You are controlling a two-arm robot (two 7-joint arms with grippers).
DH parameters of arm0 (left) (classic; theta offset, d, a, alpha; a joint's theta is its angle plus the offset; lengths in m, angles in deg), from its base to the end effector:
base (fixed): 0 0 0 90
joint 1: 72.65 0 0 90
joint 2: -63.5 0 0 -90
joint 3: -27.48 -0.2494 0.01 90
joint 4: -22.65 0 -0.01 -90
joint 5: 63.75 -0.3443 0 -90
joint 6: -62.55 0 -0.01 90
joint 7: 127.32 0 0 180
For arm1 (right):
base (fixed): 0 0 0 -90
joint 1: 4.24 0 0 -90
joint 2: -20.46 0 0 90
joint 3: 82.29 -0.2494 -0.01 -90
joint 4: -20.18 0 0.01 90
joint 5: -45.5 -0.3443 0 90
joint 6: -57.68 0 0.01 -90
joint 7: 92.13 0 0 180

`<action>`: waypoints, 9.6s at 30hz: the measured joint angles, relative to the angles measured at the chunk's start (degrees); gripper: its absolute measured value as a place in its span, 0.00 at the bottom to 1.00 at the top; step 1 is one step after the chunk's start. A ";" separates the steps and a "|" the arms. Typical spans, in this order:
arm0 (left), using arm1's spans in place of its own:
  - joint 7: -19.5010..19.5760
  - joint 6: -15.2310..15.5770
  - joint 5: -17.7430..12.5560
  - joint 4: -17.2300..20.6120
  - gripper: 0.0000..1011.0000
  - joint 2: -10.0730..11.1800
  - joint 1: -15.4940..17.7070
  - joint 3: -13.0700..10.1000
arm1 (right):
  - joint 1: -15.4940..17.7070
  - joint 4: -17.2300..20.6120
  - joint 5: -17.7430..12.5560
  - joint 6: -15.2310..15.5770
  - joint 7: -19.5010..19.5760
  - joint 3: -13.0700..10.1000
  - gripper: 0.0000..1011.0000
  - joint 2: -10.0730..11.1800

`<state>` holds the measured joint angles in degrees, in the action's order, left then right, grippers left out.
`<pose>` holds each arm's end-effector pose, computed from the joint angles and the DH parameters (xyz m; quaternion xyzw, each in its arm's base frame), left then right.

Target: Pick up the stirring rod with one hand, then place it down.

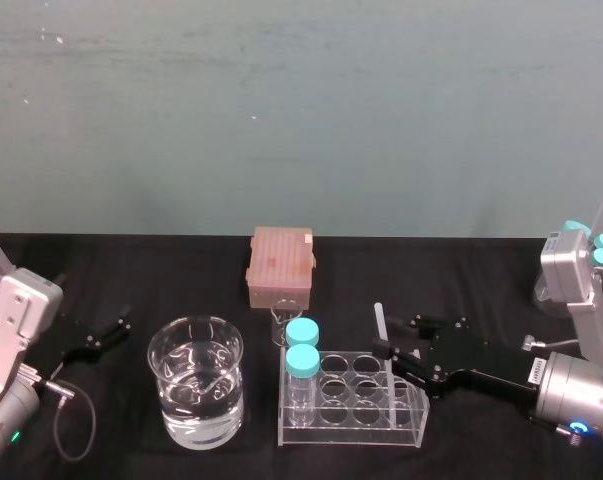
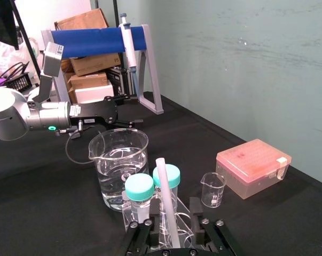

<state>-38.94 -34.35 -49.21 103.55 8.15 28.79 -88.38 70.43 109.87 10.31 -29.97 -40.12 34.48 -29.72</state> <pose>0.3851 0.0502 -0.2763 0.1415 -0.1326 0.5799 0.7912 0.3945 -0.0414 -0.2093 -0.0747 -0.0006 -0.2744 0.9587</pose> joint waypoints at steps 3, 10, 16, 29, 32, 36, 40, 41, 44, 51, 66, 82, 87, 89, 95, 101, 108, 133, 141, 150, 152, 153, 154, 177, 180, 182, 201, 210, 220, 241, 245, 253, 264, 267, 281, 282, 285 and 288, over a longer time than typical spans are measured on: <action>0.00 0.00 0.00 0.00 0.99 0.00 0.00 0.00 | 0.00 0.00 -0.01 -0.02 -0.01 0.00 0.28 0.00; 0.00 0.00 0.00 0.00 0.99 0.00 0.00 0.00 | 0.00 0.00 -0.03 -0.06 -0.06 0.00 0.07 0.00; 0.00 0.00 0.00 0.00 0.99 0.00 0.00 0.00 | 0.00 0.00 -0.03 -0.06 -0.07 0.00 0.06 0.00; 0.00 0.00 0.00 0.00 0.99 0.00 0.00 0.00 | 0.00 0.00 -0.02 -0.05 -0.06 0.00 0.06 0.00; 0.00 0.00 0.00 0.00 0.99 0.00 0.00 0.00 | 0.47 0.06 -0.38 -1.16 0.08 -0.78 0.06 -0.21; 0.00 0.00 0.00 0.00 0.99 0.00 0.00 0.00 | 1.05 0.63 -1.16 -2.14 0.39 -1.91 0.06 -0.43; 0.00 0.00 0.00 0.00 0.99 0.00 0.00 0.00 | 1.84 2.16 -2.41 -2.65 1.21 -3.57 0.06 -0.46; 0.00 0.00 0.00 0.00 0.99 0.00 0.00 0.00 | 2.15 3.02 -3.02 -2.68 1.57 -4.31 0.06 -0.40; 0.00 0.00 0.00 0.00 0.99 0.00 0.00 0.00 | 2.55 4.60 -4.21 -2.51 2.42 -5.74 0.06 -0.26; 0.00 0.00 0.00 0.00 0.99 0.00 0.00 0.00 | 2.38 7.80 -5.21 -1.09 5.28 -7.85 0.06 0.16; 0.00 0.00 0.00 0.00 0.99 0.00 0.00 0.00 | -5.91 2.75 1.80 0.95 16.34 -7.63 0.06 -7.40; 0.00 0.00 0.00 0.00 0.99 0.00 0.00 0.00 | -13.63 -9.77 9.31 0.17 21.84 -6.02 0.06 -16.34; 0.00 0.00 0.00 0.00 0.99 0.00 0.00 0.00 | -13.55 -10.65 10.13 0.04 22.29 -6.42 0.06 -17.23; 0.00 0.00 0.00 0.00 0.99 0.00 0.00 0.00 | -13.43 -10.76 10.40 0.04 22.35 -6.69 0.06 -17.49; 0.00 0.00 0.00 0.00 0.99 0.00 0.00 0.00 | -13.02 -10.67 10.83 0.09 22.23 -7.43 0.06 -17.75; 0.00 0.00 0.00 0.00 0.99 0.00 0.00 0.00 | -13.02 -10.64 10.82 0.09 22.19 -7.36 0.06 -17.69; 0.00 0.00 0.00 0.00 0.99 0.00 0.00 0.00 | -13.04 -10.60 10.74 0.09 22.14 -7.24 0.06 -17.65; 0.00 0.00 0.00 0.00 0.99 0.00 0.00 0.00 | -13.10 -10.57 10.59 0.08 22.07 -7.14 0.06 -17.58; 0.00 0.00 0.00 0.00 0.99 0.00 0.00 0.00 | -13.11 -10.58 10.60 0.08 22.08 -7.14 0.06 -17.58; 0.00 0.00 0.00 0.00 0.99 0.00 0.00 0.00 | -13.10 -10.58 10.60 0.08 22.08 -7.14 0.06 -17.58; 0.00 0.00 0.00 0.00 0.99 0.00 0.00 0.00 | -13.10 -10.58 10.60 0.08 22.08 -7.14 0.06 -17.58; 0.00 0.00 0.00 0.00 0.99 0.00 0.00 0.00 | -13.10 -10.58 10.60 0.08 22.07 -7.14 0.06 -17.58; 0.00 0.00 0.00 0.00 0.99 0.00 0.00 0.00 | -13.10 -10.58 10.60 0.08 22.08 -7.14 0.06 -17.58; 0.00 0.00 0.00 0.00 0.99 0.00 0.00 0.00 | -13.10 -10.58 10.60 0.08 22.08 -7.14 0.06 -17.58; 0.00 0.00 0.00 0.00 0.99 0.00 0.00 0.00 | -13.10 -10.58 10.60 0.07 22.08 -7.14 0.06 -17.58; 0.00 0.00 0.00 0.00 0.99 0.00 0.00 0.00 | -13.10 -10.58 10.60 0.08 22.08 -7.14 0.06 -17.58; 0.00 0.00 0.00 0.00 0.99 0.00 0.00 0.00 | -13.10 -10.58 10.60 0.08 22.08 -7.14 0.06 -17.58; 0.00 0.00 0.00 0.00 0.99 0.00 0.00 0.00 | -13.10 -10.58 10.60 0.08 22.08 -7.14 0.06 -17.58; 0.00 0.00 0.00 0.00 0.99 0.00 0.00 0.00 | -14.90 -9.76 8.04 1.59 17.76 -9.17 0.06 -18.52; 0.00 0.00 0.00 0.00 0.99 0.00 0.00 0.00 | 0.25 10.64 -4.96 9.71 4.88 -15.66 0.06 -1.63; 0.00 0.00 0.00 0.00 0.99 0.00 0.00 0.00 | 0.64 9.84 -5.18 8.33 2.32 -14.76 0.06 -0.12; 0.00 0.00 0.00 0.00 0.99 0.00 0.00 0.00 | -0.53 7.55 -9.47 8.01 -5.25 -11.96 0.06 1.31; 0.00 0.00 0.00 0.00 0.99 0.00 0.00 0.00 | -2.57 4.55 -10.26 7.16 -9.30 -8.21 0.06 2.27; 0.00 0.00 0.00 0.00 0.99 0.00 0.00 0.00 | -2.79 4.08 -10.12 6.69 -9.30 -7.46 0.06 2.52; 0.00 0.00 0.00 0.00 0.99 0.00 0.00 0.00 | -3.91 1.48 -8.70 4.00 -8.70 -4.42 0.06 3.12; 0.00 0.00 0.00 0.00 0.99 0.00 0.00 0.00 | -3.99 1.28 -8.59 3.88 -8.58 -4.22 0.06 3.11; 0.00 0.00 0.00 0.00 0.99 0.00 0.00 0.00 | -4.30 0.46 -8.31 3.32 -8.18 -3.52 0.06 3.00; 0.00 0.00 0.00 0.00 0.99 0.00 0.00 0.00 | -4.62 -0.31 -8.04 2.83 -7.86 -2.83 0.06 2.85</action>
<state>-38.94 -34.36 -49.21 103.55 8.15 28.79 -88.39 65.81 109.56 2.27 -27.14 -47.99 31.66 -26.86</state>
